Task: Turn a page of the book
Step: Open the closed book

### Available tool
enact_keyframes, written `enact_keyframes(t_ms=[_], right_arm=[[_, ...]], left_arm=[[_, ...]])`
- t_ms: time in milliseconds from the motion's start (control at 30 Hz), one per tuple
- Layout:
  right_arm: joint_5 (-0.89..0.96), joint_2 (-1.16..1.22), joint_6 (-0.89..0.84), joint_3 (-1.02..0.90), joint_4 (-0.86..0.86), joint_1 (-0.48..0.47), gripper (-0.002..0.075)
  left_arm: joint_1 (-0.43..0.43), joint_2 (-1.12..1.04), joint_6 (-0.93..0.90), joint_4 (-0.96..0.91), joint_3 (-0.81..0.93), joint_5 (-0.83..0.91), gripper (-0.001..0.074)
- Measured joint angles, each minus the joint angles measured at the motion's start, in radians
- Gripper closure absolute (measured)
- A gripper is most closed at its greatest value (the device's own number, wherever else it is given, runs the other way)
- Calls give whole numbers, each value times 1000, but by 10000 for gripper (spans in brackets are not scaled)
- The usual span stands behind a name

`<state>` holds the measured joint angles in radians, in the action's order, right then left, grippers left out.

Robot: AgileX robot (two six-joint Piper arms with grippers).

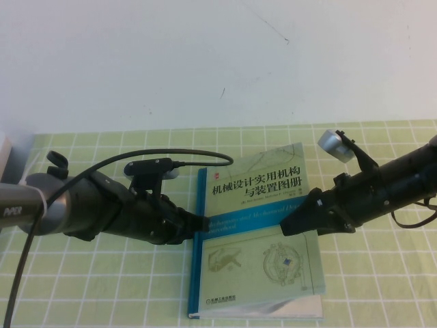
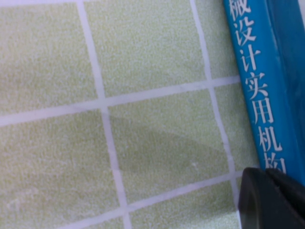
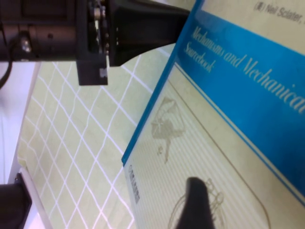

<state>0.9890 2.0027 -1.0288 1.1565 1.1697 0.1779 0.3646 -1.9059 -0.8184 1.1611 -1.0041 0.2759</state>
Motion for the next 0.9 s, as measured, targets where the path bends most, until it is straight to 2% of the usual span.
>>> enact_keyframes(t_ms=[900], right_arm=[[-15, 0, 70, 19, -78, 15, 230]], left_arm=[[0, 0, 0, 2, 0, -2, 738]])
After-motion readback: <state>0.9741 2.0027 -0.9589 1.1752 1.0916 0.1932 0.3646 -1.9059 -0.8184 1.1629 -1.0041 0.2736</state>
